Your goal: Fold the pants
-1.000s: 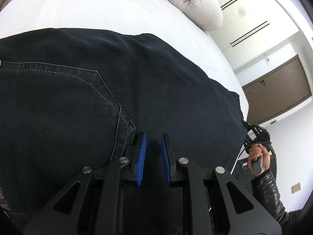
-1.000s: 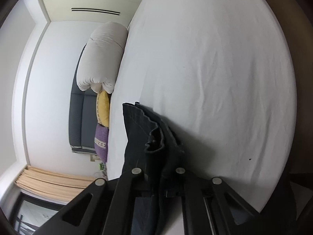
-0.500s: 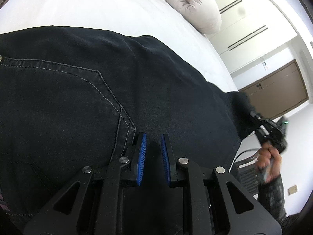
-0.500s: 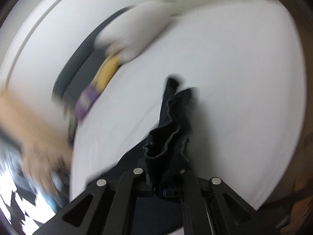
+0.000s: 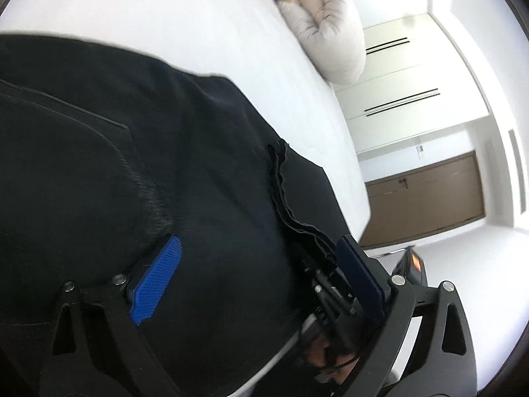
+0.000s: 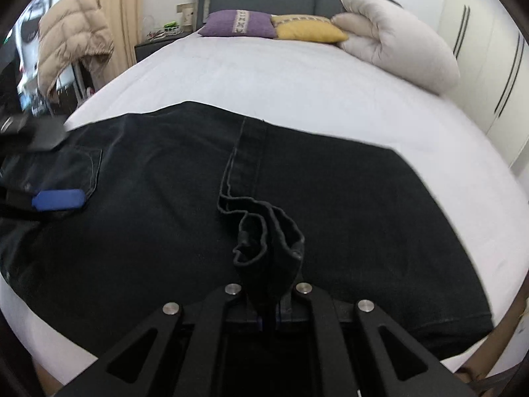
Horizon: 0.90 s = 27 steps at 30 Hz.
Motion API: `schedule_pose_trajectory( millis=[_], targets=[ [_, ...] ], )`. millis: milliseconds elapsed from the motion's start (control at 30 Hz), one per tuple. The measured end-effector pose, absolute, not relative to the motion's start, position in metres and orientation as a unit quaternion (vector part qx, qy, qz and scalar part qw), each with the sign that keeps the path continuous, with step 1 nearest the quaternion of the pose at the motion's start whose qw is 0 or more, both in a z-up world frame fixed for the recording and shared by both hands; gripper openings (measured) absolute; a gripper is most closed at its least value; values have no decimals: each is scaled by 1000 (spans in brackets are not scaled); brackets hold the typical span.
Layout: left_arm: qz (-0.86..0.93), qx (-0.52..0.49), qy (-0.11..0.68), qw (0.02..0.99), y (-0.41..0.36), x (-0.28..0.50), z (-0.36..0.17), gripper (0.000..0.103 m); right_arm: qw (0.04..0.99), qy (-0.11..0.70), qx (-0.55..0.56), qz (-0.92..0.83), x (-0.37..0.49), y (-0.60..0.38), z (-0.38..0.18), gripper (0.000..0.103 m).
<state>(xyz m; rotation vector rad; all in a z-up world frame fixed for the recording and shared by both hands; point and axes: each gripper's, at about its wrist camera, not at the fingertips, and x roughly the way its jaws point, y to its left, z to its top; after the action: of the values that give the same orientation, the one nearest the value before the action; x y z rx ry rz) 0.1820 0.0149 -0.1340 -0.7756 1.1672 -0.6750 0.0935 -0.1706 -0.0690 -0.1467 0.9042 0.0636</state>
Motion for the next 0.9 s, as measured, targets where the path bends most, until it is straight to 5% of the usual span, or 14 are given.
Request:
schedule_pose_trajectory(
  millis=[333, 400, 467, 500, 667, 900],
  targets=[
    [-344, -363, 577, 646, -20, 221, -140, 93, 910, 380, -162, 38, 58, -114, -33, 6],
    [-352, -354, 579, 644, -27, 227, -139, 82, 910, 371, -179, 45, 55, -103, -28, 6],
    [-357, -344, 584, 642, -29, 231, -137, 31, 910, 361, -197, 51, 51, -91, -24, 6],
    [-358, -339, 587, 642, -27, 233, -137, 25, 909, 359, -203, 54, 51, -87, -23, 6],
    [-361, -321, 572, 663, -14, 224, -123, 12, 908, 348, -220, 78, 49, -64, -19, 6],
    [-324, -318, 580, 676, 16, 221, -140, 11, 893, 368, -236, 104, 49, -51, -37, 7]
  ],
)
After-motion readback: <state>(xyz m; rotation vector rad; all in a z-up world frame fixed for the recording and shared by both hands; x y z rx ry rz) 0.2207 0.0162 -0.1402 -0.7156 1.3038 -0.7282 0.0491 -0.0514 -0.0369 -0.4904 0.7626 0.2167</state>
